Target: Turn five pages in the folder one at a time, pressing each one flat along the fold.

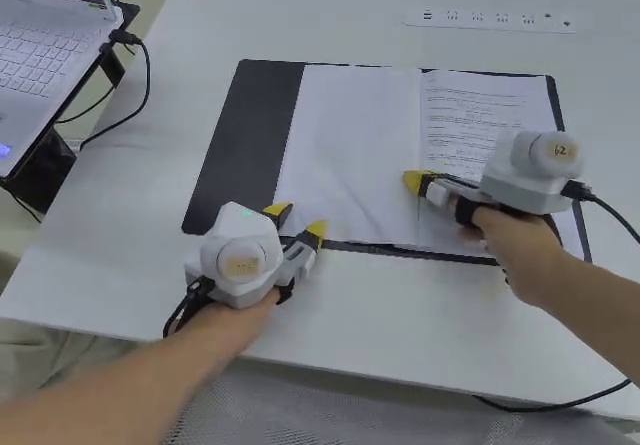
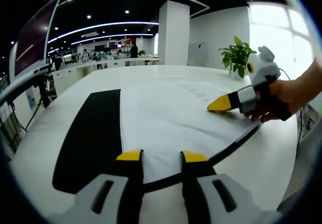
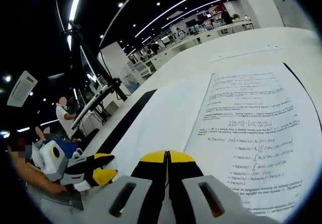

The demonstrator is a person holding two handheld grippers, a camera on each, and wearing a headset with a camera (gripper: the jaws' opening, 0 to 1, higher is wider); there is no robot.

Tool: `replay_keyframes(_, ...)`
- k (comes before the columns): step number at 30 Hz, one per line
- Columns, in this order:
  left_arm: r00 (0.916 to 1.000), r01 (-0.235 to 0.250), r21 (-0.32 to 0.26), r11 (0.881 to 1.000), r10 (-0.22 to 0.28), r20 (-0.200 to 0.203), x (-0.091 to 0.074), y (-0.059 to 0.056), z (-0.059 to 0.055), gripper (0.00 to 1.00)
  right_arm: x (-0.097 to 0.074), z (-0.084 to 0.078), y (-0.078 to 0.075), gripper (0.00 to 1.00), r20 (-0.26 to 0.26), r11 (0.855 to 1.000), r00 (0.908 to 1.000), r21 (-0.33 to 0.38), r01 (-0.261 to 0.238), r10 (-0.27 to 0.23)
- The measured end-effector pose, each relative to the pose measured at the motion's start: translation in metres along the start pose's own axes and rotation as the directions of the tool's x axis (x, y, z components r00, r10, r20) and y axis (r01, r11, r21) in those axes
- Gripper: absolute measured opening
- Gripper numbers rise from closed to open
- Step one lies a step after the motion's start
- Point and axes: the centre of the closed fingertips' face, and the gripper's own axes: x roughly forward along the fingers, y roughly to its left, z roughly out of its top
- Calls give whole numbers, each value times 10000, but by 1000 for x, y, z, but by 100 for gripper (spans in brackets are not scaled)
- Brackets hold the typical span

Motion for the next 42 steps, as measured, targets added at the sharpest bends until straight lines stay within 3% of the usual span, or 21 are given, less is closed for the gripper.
replay_keyframes(16, 10000, 19, 66, 10000, -19, -90, 0, 0, 0, 28, -30, -39, 20, 0, -565, 9997, 9982, 112, -206, 212)
replay_keyframes(28, 9998, 107, 212, 9997, -103, -188, 0, 0, -1, 28, -40, -51, 21, 0, -761, 9984, 9970, 560, -89, 131)
replay_keyframes(34, 9996, 142, 245, 9996, -136, -261, 0, 0, -1, 28, -51, -66, 30, 0, -1121, 9967, 9936, 814, -21, 112)
replay_keyframes(42, 9971, 251, 325, 9992, -227, -720, 0, 0, 2, 28, -83, -56, 56, 0, -892, 9979, 9958, 631, -128, 184)
